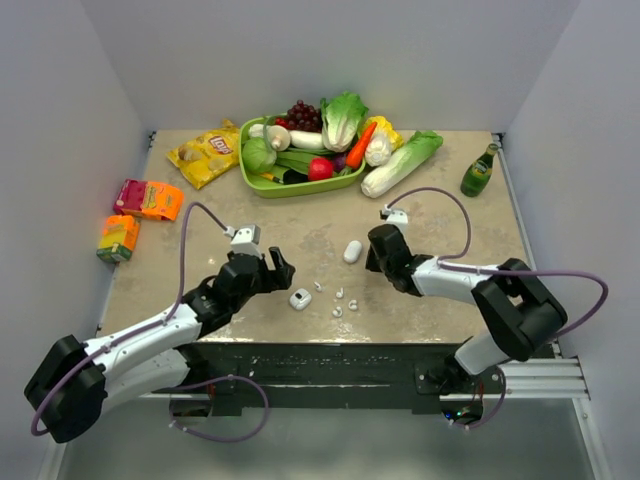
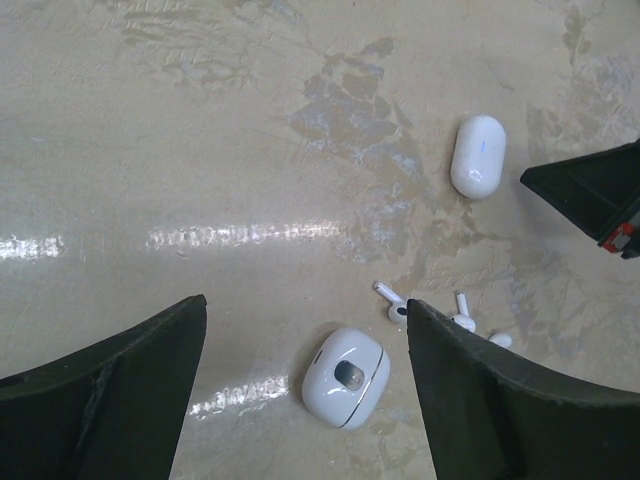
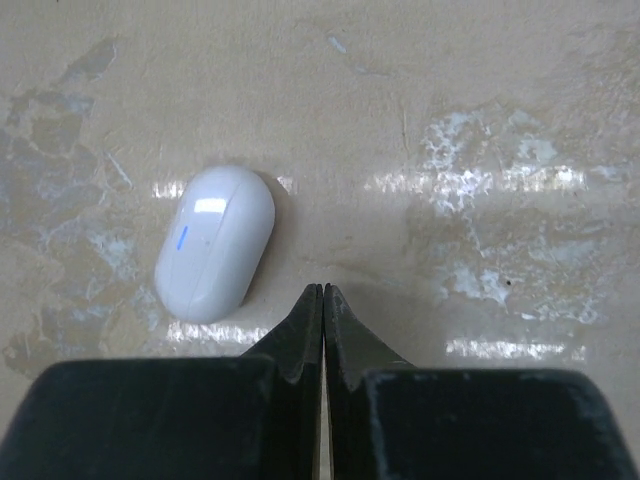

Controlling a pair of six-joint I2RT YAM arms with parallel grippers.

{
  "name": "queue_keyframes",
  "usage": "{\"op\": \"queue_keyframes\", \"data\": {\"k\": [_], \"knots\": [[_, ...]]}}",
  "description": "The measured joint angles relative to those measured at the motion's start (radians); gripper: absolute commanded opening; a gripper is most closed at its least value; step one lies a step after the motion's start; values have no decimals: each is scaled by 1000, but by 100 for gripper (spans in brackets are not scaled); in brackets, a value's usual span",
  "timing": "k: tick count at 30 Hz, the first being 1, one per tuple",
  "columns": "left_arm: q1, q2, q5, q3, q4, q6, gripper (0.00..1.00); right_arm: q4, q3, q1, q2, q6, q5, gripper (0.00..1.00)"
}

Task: Insert the wireless bluetooth earbuds into the charging case
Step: Pick up the charging case at the center of the board.

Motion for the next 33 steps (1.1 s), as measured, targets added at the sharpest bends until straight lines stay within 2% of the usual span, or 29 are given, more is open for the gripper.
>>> {"op": "queue_keyframes", "data": {"k": [13,24,33], "knots": [[0,-52,5,-17,-18,-2,85,28,125,-40,171,-41,-24,0],[0,-52,7,-32,-24,2,85,62,181,-42,232,-100,-49,0],[0,-55,24,-45,-16,5,85,126,215,-45,285,-174,-107,8]]}}
